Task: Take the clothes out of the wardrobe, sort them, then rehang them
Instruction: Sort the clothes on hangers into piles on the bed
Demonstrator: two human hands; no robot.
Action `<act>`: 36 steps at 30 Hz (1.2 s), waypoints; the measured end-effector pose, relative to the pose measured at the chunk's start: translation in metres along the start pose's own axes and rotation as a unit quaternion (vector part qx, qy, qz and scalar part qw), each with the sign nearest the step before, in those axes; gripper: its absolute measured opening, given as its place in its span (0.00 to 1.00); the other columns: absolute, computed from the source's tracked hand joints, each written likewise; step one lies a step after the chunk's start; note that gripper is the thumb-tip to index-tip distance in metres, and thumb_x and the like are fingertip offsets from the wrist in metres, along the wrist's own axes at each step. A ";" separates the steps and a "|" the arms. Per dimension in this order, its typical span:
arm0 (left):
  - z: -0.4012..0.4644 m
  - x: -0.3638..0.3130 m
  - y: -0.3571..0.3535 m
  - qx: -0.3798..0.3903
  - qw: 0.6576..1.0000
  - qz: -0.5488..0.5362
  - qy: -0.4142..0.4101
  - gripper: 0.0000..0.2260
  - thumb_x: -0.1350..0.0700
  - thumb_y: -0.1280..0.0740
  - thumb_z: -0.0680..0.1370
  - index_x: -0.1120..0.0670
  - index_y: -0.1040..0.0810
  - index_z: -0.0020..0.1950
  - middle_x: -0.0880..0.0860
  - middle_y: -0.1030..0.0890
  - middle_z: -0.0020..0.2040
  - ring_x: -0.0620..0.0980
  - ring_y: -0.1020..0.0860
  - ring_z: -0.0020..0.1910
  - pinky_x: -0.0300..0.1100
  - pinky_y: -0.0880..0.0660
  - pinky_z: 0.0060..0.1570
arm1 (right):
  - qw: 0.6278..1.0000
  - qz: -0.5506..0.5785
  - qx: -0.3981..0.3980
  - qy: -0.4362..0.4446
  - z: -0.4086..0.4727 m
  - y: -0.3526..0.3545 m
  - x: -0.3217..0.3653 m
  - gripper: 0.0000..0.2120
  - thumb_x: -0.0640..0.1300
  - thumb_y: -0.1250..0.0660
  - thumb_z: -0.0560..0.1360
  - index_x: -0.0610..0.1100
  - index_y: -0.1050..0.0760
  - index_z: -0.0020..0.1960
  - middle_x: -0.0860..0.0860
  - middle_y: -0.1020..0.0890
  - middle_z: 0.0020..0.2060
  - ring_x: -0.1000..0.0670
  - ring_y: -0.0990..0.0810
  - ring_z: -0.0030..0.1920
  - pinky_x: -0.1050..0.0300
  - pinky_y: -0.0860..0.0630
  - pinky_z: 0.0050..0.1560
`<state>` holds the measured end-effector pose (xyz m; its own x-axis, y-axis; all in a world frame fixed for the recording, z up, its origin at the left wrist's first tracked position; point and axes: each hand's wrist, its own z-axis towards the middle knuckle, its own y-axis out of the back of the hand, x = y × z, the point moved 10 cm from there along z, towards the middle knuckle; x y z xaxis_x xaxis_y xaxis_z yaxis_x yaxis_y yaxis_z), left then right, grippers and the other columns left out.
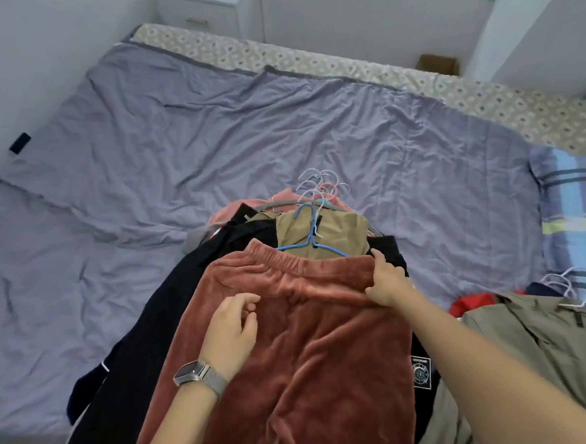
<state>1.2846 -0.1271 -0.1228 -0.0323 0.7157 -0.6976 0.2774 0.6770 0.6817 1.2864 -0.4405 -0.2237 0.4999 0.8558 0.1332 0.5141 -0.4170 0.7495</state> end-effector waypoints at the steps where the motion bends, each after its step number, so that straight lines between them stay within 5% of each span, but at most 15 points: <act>1: 0.000 0.006 0.001 -0.002 1.000 -0.003 0.001 0.13 0.68 0.36 0.73 0.56 0.22 0.54 0.51 0.23 0.46 0.39 0.26 0.42 0.28 0.36 0.46 | 1.000 0.019 0.008 -0.010 0.003 -0.004 -0.001 0.43 0.48 0.32 0.72 0.50 0.56 0.77 0.41 0.32 0.67 0.38 0.33 0.67 0.46 0.33 0.65; 6: -0.003 0.028 0.005 -0.019 1.000 -0.008 0.013 0.13 0.67 0.35 0.73 0.55 0.23 0.54 0.50 0.24 0.47 0.41 0.26 0.43 0.35 0.30 0.51 | 0.986 0.164 0.025 0.010 -0.016 -0.013 0.014 0.32 0.60 0.29 0.69 0.48 0.35 0.67 0.46 0.21 0.59 0.43 0.23 0.60 0.54 0.27 0.57; 9: 0.000 0.025 0.016 -0.051 0.999 -0.004 -0.010 0.14 0.64 0.35 0.73 0.54 0.23 0.57 0.51 0.24 0.52 0.46 0.25 0.51 0.46 0.28 0.58 | 0.986 0.144 -0.072 0.032 -0.059 0.004 0.027 0.25 0.72 0.36 0.66 0.58 0.24 0.54 0.56 0.18 0.49 0.47 0.21 0.55 0.54 0.26 0.50; 12: 0.005 0.008 0.036 -0.087 0.994 0.057 -0.036 0.21 0.56 0.33 0.75 0.50 0.29 0.68 0.50 0.29 0.64 0.52 0.31 0.64 0.47 0.35 0.64 | 0.970 0.135 -0.190 0.073 -0.108 0.032 0.037 0.25 0.76 0.44 0.64 0.55 0.24 0.38 0.57 0.21 0.30 0.52 0.20 0.40 0.54 0.27 0.37; 15: 0.010 -0.010 0.047 -0.071 0.989 0.122 -0.032 0.26 0.46 0.34 0.75 0.39 0.37 0.71 0.45 0.39 0.73 0.51 0.42 0.72 0.56 0.41 0.65 | 0.952 0.143 -0.239 0.124 -0.149 0.048 0.032 0.28 0.75 0.44 0.64 0.48 0.29 0.30 0.54 0.27 0.23 0.55 0.26 0.29 0.54 0.29 0.31; 17: 0.012 -0.019 0.042 -0.018 0.988 0.144 -0.048 0.19 0.37 0.43 0.74 0.34 0.34 0.65 0.39 0.34 0.69 0.46 0.39 0.71 0.53 0.45 0.64 | 0.941 0.179 -0.257 0.131 -0.172 0.058 0.015 0.28 0.73 0.42 0.65 0.47 0.30 0.29 0.53 0.29 0.22 0.54 0.28 0.27 0.54 0.32 0.29; 21: -0.012 -0.051 0.036 0.032 0.992 0.088 -0.089 0.16 0.33 0.48 0.69 0.38 0.28 0.46 0.40 0.23 0.45 0.37 0.27 0.50 0.51 0.39 0.60 | 0.926 0.221 -0.285 0.111 -0.215 0.078 -0.023 0.23 0.70 0.39 0.62 0.50 0.28 0.31 0.54 0.29 0.23 0.54 0.28 0.27 0.52 0.29 0.32; 25: -0.068 -0.094 0.050 -0.033 0.989 0.071 -0.122 0.10 0.35 0.43 0.68 0.38 0.28 0.38 0.42 0.26 0.37 0.38 0.27 0.41 0.45 0.37 0.45 | 0.926 0.248 -0.268 0.098 -0.259 0.080 -0.059 0.12 0.58 0.28 0.62 0.53 0.27 0.36 0.55 0.24 0.27 0.53 0.26 0.31 0.52 0.25 0.35; 27: -0.102 -0.112 0.056 -0.092 0.986 0.093 -0.099 0.16 0.35 0.42 0.66 0.45 0.30 0.30 0.45 0.27 0.34 0.39 0.28 0.35 0.43 0.39 0.40 | 0.929 0.248 -0.257 0.097 -0.283 0.074 -0.078 0.11 0.51 0.26 0.61 0.54 0.27 0.40 0.57 0.22 0.30 0.53 0.24 0.32 0.52 0.24 0.36; 32: -0.195 -0.152 0.061 -0.170 0.977 0.125 -0.023 0.23 0.33 0.37 0.65 0.51 0.30 0.24 0.46 0.28 0.27 0.43 0.26 0.31 0.44 0.35 0.43 | 0.921 0.245 -0.270 0.139 -0.359 0.057 -0.121 0.13 0.46 0.27 0.65 0.61 0.23 0.44 0.55 0.24 0.34 0.57 0.25 0.39 0.52 0.25 0.43; 36: -0.272 -0.177 0.075 -0.208 0.967 0.147 0.000 0.23 0.35 0.33 0.69 0.53 0.28 0.27 0.48 0.25 0.30 0.45 0.25 0.34 0.43 0.39 0.45 | 0.900 0.241 -0.297 0.209 -0.429 0.054 -0.149 0.09 0.59 0.36 0.68 0.61 0.22 0.47 0.60 0.25 0.42 0.55 0.25 0.48 0.50 0.26 0.53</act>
<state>1.0506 -0.1562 0.1121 -0.0111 0.8881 -0.4596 -0.1355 0.4540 0.8806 0.9406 -0.4597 0.0747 0.1952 0.7113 0.6753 -0.2170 -0.6401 0.7370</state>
